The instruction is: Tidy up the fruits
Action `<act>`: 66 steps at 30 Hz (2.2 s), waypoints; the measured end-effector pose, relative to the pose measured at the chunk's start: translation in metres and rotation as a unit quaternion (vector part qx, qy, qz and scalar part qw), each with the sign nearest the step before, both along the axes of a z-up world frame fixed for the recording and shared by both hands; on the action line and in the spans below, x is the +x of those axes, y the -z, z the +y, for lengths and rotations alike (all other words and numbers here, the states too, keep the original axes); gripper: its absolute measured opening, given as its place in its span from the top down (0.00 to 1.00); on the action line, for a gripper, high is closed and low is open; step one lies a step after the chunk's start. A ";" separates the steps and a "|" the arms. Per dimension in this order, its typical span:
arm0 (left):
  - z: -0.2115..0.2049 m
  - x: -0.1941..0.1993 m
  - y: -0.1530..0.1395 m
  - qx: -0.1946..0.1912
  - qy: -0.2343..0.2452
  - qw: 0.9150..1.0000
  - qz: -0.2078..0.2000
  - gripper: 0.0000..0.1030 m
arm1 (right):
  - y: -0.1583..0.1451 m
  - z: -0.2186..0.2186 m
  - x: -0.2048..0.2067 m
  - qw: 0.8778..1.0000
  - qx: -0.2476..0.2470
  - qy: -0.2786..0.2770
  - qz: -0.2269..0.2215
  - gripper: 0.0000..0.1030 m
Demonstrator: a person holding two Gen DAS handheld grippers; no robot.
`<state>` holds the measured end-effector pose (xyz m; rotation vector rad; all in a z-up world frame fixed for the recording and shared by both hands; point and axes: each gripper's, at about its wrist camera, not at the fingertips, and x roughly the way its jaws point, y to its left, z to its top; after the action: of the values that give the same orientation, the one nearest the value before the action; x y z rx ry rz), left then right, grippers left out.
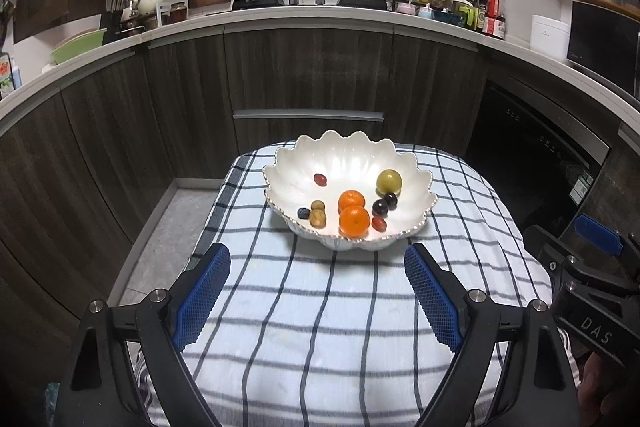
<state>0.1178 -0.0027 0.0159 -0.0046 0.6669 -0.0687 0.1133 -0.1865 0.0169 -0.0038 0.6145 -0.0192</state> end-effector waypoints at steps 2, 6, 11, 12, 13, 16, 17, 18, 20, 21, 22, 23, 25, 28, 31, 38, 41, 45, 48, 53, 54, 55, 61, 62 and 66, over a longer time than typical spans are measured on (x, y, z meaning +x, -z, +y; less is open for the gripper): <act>0.000 -0.008 0.000 -0.001 0.000 1.000 -0.002 0.13 | -0.001 -0.001 -0.008 1.000 0.001 0.001 -0.001 0.21; -0.001 -0.023 0.001 -0.003 0.005 1.000 0.001 0.13 | -0.004 -0.003 -0.024 1.000 0.002 0.008 -0.008 0.21; 0.004 -0.040 0.002 -0.010 -0.011 1.000 -0.007 0.13 | -0.003 -0.003 -0.041 1.000 -0.002 0.013 -0.014 0.21; 0.005 -0.042 0.003 -0.009 -0.013 1.000 -0.008 0.13 | -0.002 -0.002 -0.044 1.000 -0.003 0.014 -0.016 0.21; 0.005 -0.044 0.004 -0.008 -0.015 1.000 -0.009 0.13 | -0.002 -0.002 -0.047 1.000 -0.003 0.014 -0.017 0.21; 0.006 -0.048 0.008 -0.008 -0.013 1.000 -0.003 0.13 | -0.001 0.001 -0.055 1.000 -0.007 0.015 -0.022 0.21; 0.006 -0.049 0.009 -0.007 -0.012 1.000 -0.002 0.13 | 0.000 0.001 -0.056 1.000 -0.008 0.016 -0.022 0.21; 0.006 -0.050 0.010 -0.005 -0.010 1.000 -0.001 0.13 | 0.000 0.001 -0.058 1.000 -0.007 0.016 -0.020 0.21; 0.005 -0.053 0.010 -0.003 -0.009 1.000 0.000 0.13 | 0.001 0.000 -0.060 1.000 -0.005 0.018 -0.018 0.21; 0.006 -0.054 0.010 -0.003 -0.009 1.000 -0.001 0.13 | 0.002 -0.001 -0.061 1.000 -0.004 0.020 -0.016 0.21; 0.006 -0.055 0.010 -0.002 -0.009 1.000 -0.002 0.13 | 0.003 -0.001 -0.062 1.000 -0.004 0.021 -0.015 0.21; 0.006 -0.056 0.010 -0.001 -0.009 1.000 -0.003 0.13 | 0.003 -0.001 -0.063 1.000 -0.004 0.022 -0.014 0.21; 0.007 -0.056 0.010 -0.002 -0.011 1.000 -0.004 0.13 | 0.003 -0.003 -0.065 1.000 -0.003 0.027 -0.015 0.21; 0.008 -0.057 0.010 -0.005 -0.012 1.000 -0.006 0.13 | 0.005 -0.003 -0.067 0.999 -0.008 0.030 -0.012 0.21; 0.007 -0.057 0.010 -0.003 -0.011 1.000 -0.006 0.13 | 0.005 -0.004 -0.068 0.999 -0.008 0.033 -0.013 0.21; 0.007 -0.057 0.010 -0.003 -0.012 1.000 -0.005 0.13 | 0.003 -0.006 -0.067 0.999 -0.002 0.034 -0.014 0.21; 0.007 -0.057 0.010 -0.004 -0.012 1.000 -0.005 0.13 | 0.002 -0.007 -0.067 0.999 -0.005 0.035 -0.017 0.21; 0.008 -0.057 0.010 -0.004 -0.011 1.000 -0.004 0.13 | 0.002 -0.007 -0.067 0.999 -0.004 0.035 -0.016 0.21; 0.008 -0.058 0.009 -0.003 -0.011 1.000 -0.004 0.13 | 0.002 -0.007 -0.068 0.999 -0.004 0.036 -0.016 0.21; 0.007 -0.058 0.009 -0.002 -0.010 1.000 -0.006 0.13 | 0.002 -0.007 -0.068 0.999 -0.002 0.036 -0.017 0.21; 0.007 -0.058 0.008 -0.001 -0.010 1.000 -0.007 0.13 | 0.002 -0.007 -0.068 0.999 -0.002 0.037 -0.016 0.21; 0.006 -0.059 0.008 0.000 -0.011 1.000 -0.009 0.13 | 0.002 -0.007 -0.069 0.999 -0.001 0.037 -0.016 0.21; 0.005 -0.059 0.007 0.002 -0.010 1.000 -0.011 0.13 | 0.000 -0.007 -0.069 0.999 0.000 0.038 -0.017 0.21; 0.005 -0.059 0.008 0.002 -0.009 1.000 -0.010 0.13 | 0.001 -0.007 -0.069 0.999 0.000 0.038 -0.017 0.21; 0.005 -0.059 0.008 0.001 -0.008 1.000 -0.008 0.13 | 0.001 -0.008 -0.069 0.999 0.000 0.038 -0.017 0.21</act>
<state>0.0588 0.0024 0.0082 -0.0078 0.6499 -0.0518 0.0446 -0.1942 0.0162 0.0208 0.5801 -0.0928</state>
